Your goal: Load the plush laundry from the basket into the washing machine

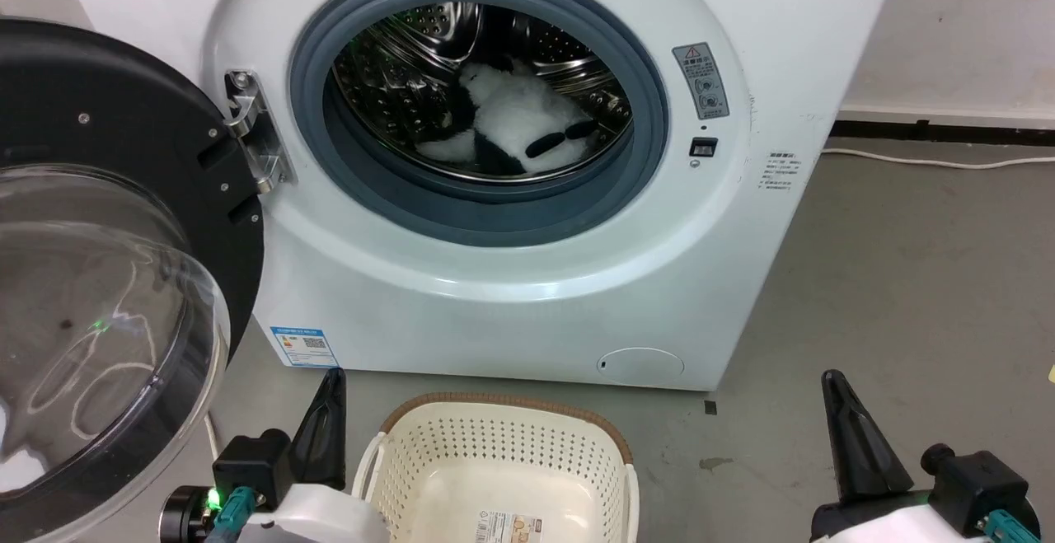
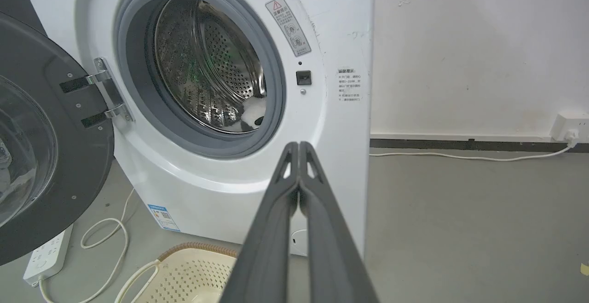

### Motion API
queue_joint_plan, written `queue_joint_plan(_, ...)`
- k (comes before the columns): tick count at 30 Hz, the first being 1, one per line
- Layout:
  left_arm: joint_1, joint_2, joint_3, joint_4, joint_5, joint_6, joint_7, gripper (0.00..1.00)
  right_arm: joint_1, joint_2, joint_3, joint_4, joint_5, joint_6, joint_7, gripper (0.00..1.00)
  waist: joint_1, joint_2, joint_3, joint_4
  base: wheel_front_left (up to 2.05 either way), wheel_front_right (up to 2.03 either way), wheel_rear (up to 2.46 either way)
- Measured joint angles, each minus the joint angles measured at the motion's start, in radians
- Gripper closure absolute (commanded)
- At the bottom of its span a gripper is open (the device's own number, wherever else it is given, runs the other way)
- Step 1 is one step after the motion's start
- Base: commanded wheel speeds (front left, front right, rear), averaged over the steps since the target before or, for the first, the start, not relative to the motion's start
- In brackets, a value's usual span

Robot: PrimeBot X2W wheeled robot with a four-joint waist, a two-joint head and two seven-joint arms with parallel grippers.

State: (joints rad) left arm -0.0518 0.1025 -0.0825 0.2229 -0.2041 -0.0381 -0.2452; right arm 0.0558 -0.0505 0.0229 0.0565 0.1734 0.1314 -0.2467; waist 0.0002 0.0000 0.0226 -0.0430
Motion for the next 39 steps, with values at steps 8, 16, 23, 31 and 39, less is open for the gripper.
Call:
queue_joint_plan(8,0.0,-0.001,0.004,-0.016,0.015,0.0,0.016,1.0,-0.002,0.0,-0.001,-0.001,-0.013,0.0,0.017,1.0,0.0,0.0,-0.002,0.003,0.0,0.0,0.0)
queue_joint_plan(16,0.0,-0.004,0.009,-0.03,0.027,0.001,0.033,1.0,-0.003,0.0,-0.002,-0.004,-0.022,0.0,0.034,1.0,0.0,0.0,-0.003,0.006,0.0,0.0,0.0)
queue_joint_plan(23,0.0,-0.01,0.014,-0.042,0.037,0.004,0.044,1.0,-0.004,0.0,-0.003,-0.006,-0.034,0.0,0.049,1.0,0.0,0.0,-0.004,0.008,0.0,0.0,0.0)
queue_joint_plan(31,0.001,-0.015,0.021,-0.057,0.049,0.009,0.062,1.0,-0.005,0.0,-0.004,-0.01,-0.043,0.0,0.062,1.0,0.0,0.0,-0.006,0.011,0.0,0.0,0.0)
queue_joint_plan(39,0.002,-0.018,0.028,-0.07,0.063,0.009,0.078,1.0,-0.006,0.0,-0.006,-0.013,-0.052,0.0,0.079,1.0,0.0,0.0,-0.007,0.014,0.0,0.0,0.0)
